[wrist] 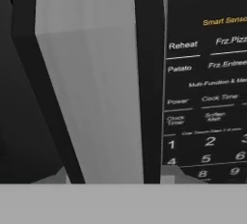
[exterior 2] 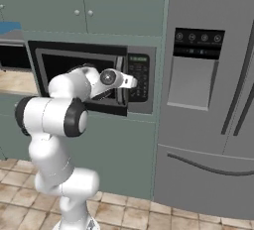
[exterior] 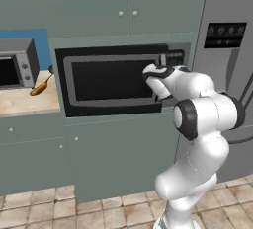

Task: Open the microwave door.

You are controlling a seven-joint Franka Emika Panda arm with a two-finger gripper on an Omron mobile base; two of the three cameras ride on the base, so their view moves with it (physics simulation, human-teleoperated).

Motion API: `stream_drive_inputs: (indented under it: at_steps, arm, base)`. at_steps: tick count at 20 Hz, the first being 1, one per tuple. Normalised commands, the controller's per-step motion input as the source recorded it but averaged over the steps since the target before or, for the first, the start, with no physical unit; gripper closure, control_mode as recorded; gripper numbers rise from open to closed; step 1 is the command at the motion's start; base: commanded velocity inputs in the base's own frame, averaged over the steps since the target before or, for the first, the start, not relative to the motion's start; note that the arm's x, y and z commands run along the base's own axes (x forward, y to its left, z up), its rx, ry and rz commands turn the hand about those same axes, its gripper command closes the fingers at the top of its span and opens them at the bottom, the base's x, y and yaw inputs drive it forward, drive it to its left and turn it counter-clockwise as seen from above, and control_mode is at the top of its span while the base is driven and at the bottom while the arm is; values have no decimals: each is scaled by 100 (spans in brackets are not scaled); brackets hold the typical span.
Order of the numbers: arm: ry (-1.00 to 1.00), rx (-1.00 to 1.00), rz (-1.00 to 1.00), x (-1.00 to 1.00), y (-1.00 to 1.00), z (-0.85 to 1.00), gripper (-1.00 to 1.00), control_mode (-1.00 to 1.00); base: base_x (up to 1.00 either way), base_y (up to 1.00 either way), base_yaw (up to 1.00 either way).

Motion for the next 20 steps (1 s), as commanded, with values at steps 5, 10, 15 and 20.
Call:
stream_drive_inputs:
  at_steps: [5,10,15,20]
  arm:
    - [-9,0,0,-73,0,33,100,-100]
    - [-11,0,0,-82,0,43,100,-100]
    - [-11,0,0,-93,5,56,100,-100]
    - [-12,0,0,-99,28,73,-100,-100]
  base:
    - [0,0,0]
    - [0,0,0]
    - [0,0,0]
    - [0,0,0]
